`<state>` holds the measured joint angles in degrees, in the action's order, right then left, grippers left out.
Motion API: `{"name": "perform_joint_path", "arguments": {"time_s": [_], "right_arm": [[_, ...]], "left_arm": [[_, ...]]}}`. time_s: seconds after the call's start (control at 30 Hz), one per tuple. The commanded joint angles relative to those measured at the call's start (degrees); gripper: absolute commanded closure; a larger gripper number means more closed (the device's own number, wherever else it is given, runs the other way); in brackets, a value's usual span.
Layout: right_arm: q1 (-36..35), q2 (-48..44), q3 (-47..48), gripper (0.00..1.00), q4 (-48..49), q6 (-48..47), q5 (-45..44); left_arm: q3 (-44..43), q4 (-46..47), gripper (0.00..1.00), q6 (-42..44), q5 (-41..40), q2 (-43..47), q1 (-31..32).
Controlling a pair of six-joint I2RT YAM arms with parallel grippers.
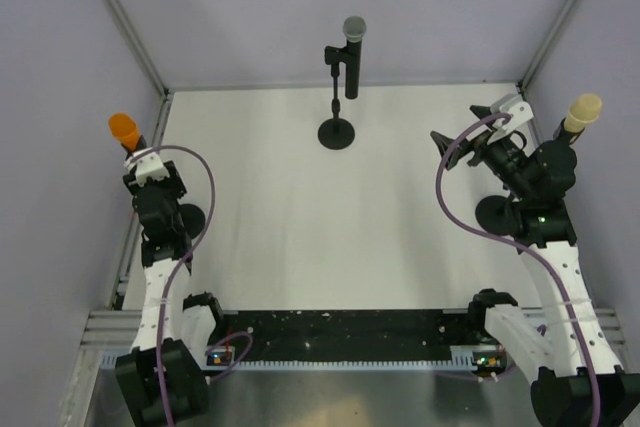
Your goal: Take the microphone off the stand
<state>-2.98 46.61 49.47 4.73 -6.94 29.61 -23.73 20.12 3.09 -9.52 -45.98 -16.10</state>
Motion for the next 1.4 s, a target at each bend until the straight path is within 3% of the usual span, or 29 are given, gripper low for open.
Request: {"name": "perform_joint_path", "arguments": {"time_s": [0.0, 0.43, 0.67, 1.17, 1.37], "right_arm": [[-0.18, -0.56, 0.1, 0.01, 2.21, -0.79, -0.25], [-0.18, -0.47, -0.08, 0.01, 2.3, -0.88, -0.16], [-0.18, -0.47, -0.25, 0.01, 2.56, -0.88, -0.34], [0.26, -0.38, -0.96, 0.01, 3.27, -1.06, -0.6], [0.35, -0.12, -1.48, 0.01, 3.79, -1.15, -0.51]], "left_arm": [[1.22, 6.51, 0.42, -1.33, 2.05, -1.04, -0.34], [2.19, 8.01, 0.74, -1.78, -0.15, -1.05, -0.43], [2.37, 6.6, 0.99, -1.25, 3.62, 0.36, -0.43], [1.23, 1.68, 1.0, -0.37, 26.82, 3.35, -0.43], [0.88, 1.76, 1.0, 1.83, 41.49, 3.7, -0.43]]}}
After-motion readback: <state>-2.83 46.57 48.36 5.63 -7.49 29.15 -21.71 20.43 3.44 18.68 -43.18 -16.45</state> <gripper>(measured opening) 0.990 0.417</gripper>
